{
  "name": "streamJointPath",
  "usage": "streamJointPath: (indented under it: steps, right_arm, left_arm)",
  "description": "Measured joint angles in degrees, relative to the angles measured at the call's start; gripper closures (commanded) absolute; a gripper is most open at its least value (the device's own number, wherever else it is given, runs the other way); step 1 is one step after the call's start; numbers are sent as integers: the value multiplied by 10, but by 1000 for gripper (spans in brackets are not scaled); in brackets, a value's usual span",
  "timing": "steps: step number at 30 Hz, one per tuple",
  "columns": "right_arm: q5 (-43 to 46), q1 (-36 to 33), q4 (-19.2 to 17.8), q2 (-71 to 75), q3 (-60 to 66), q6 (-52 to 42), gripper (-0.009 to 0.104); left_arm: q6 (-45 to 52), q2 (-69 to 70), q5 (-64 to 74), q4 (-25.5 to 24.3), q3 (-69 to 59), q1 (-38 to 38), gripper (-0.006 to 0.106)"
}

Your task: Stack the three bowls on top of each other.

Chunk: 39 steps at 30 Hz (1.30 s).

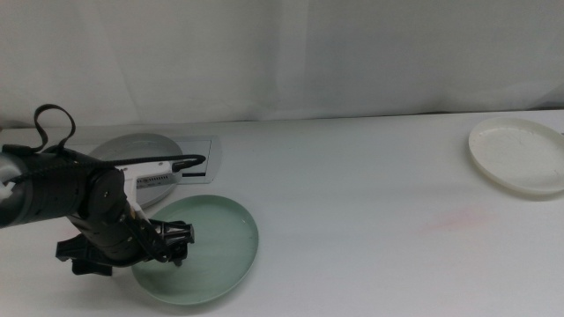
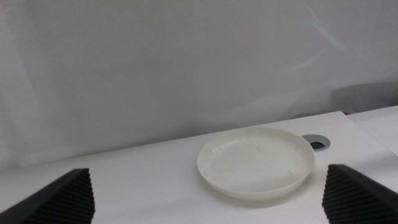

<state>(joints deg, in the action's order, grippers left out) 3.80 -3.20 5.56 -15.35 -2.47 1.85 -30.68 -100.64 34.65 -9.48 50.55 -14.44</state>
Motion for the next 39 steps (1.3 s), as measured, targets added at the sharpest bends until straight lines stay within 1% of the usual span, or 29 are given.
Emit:
streamJointPath:
  steps: [2,4,6,8,10,11,22,27,30,36,39]
  right_arm:
    - [0,0,0,0,0,0,-8]
    - [0,0,0,0,0,0,-8]
    - [0,0,0,0,0,0,-8]
    - [0,0,0,0,0,3,-8]
    - [0,0,0,0,0,2,-8]
    - [0,0,0,0,0,2,-8]
    - [0,0,0,0,0,2,-8]
    - [0,0,0,0,0,2,-8]
    - [0,0,0,0,0,2,-8]
    - [0,0,0,0,0,1,-8]
    - [0,0,0,0,0,1,-8]
  left_arm:
    - [0,-4,-8,7,2,0,9]
    - [0,-6,-14,10,3,0,13]
    - [0,-9,-20,18,3,0,33]
    - [0,-11,-26,25,4,-1,57]
    - [-2,-13,-27,25,5,-1,92]
    - [-4,-13,-26,20,6,0,103]
    - [7,-9,-31,18,9,3,103]
    - [16,37,-10,30,16,1,103]
    - [46,84,14,50,40,-1,103]
    - [102,166,56,119,110,-5,103]
    - [112,186,63,129,129,-24,103]
